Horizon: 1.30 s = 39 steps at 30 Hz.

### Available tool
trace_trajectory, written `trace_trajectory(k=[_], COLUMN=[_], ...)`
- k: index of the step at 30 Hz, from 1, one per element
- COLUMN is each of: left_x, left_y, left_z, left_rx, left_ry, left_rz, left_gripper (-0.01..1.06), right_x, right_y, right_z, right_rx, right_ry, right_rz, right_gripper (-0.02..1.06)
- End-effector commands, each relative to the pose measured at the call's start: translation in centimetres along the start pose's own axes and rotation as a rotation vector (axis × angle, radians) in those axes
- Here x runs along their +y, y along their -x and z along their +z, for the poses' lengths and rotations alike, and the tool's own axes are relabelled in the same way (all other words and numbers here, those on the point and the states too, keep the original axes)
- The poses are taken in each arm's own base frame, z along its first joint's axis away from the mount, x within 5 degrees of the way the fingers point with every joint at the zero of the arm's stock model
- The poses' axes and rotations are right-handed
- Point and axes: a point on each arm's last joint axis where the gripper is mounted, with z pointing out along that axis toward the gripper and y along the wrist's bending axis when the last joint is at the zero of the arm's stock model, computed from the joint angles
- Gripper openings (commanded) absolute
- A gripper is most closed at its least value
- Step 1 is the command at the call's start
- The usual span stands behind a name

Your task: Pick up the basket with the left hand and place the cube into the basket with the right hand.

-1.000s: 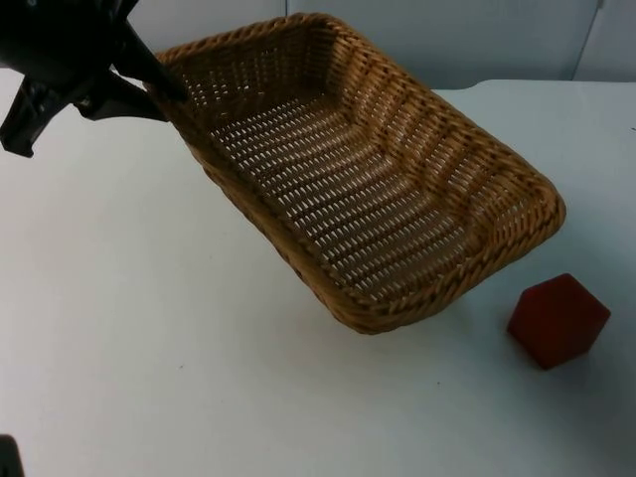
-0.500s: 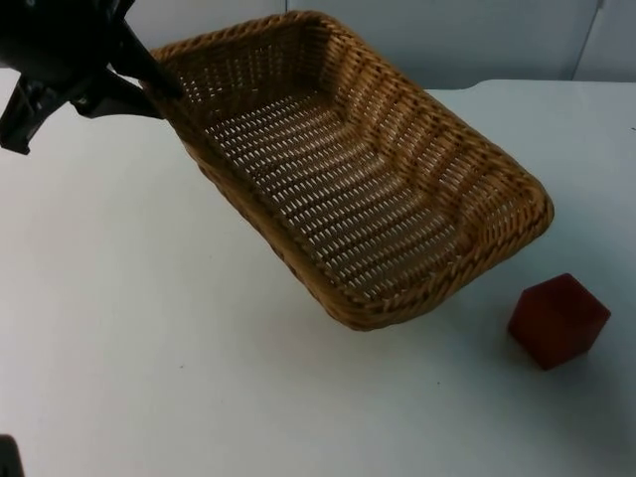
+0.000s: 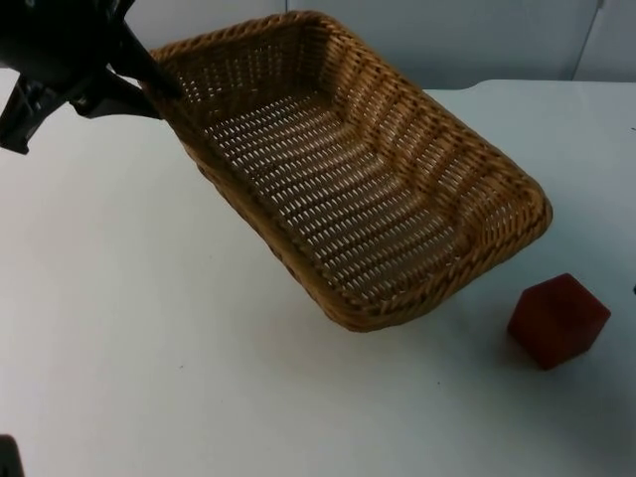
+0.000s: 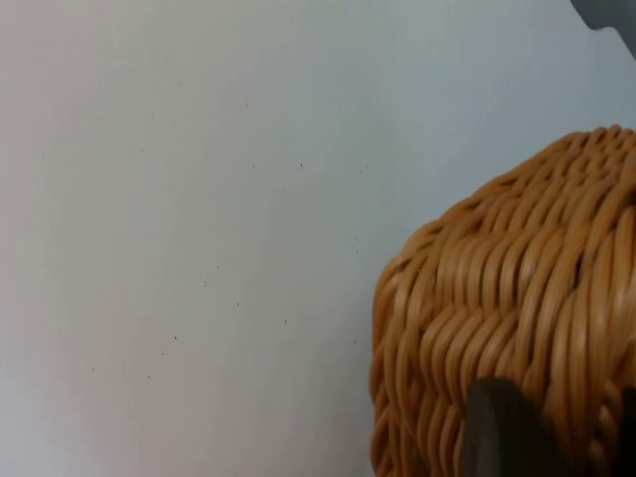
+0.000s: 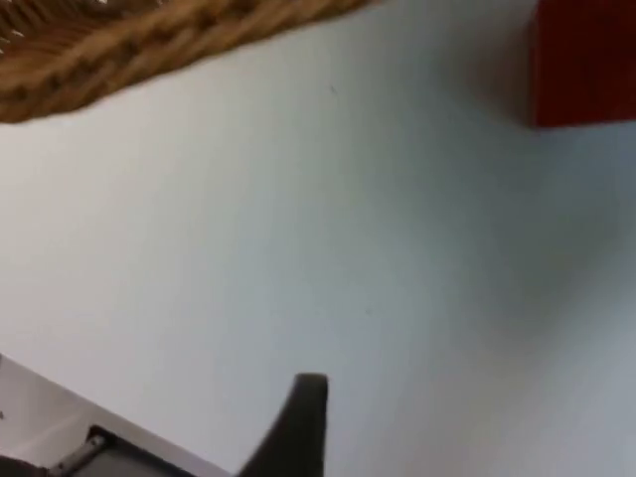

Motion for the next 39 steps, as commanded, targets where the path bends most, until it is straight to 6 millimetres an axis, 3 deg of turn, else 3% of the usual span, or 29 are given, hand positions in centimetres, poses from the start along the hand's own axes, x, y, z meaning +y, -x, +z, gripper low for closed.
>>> trace_trajectory(k=[1, 17, 26, 39], left_x=[-0.7, -0.7, -0.7, -0.7], left_y=[0.2, 0.2, 0.3, 0.3], left_z=[-0.5, -0.5, -0.5, -0.5], left_rx=[-0.016, -0.016, -0.019, -0.019], left_ry=[-0.032, -0.032, -0.031, -0.031], left_rz=[-0.029, -0.029, -0.029, -0.029], left_gripper=[0.0, 0.0, 0.0, 0.0], right_x=[-0.6, -1.4, -3.3, -3.9], right_y=[-0.2, 0.8, 3.1, 4.4], right_z=[-0.2, 0.1, 5.4, 9.0], right_rx=[0.03, -0.051, -0.023, -0.061], right_ry=[-0.069, -0.138, -0.141, -0.086], right_rz=[0.022, -0.042, 0.001, -0.007], right_gripper=[0.91, 0.89, 0.89, 0.89])
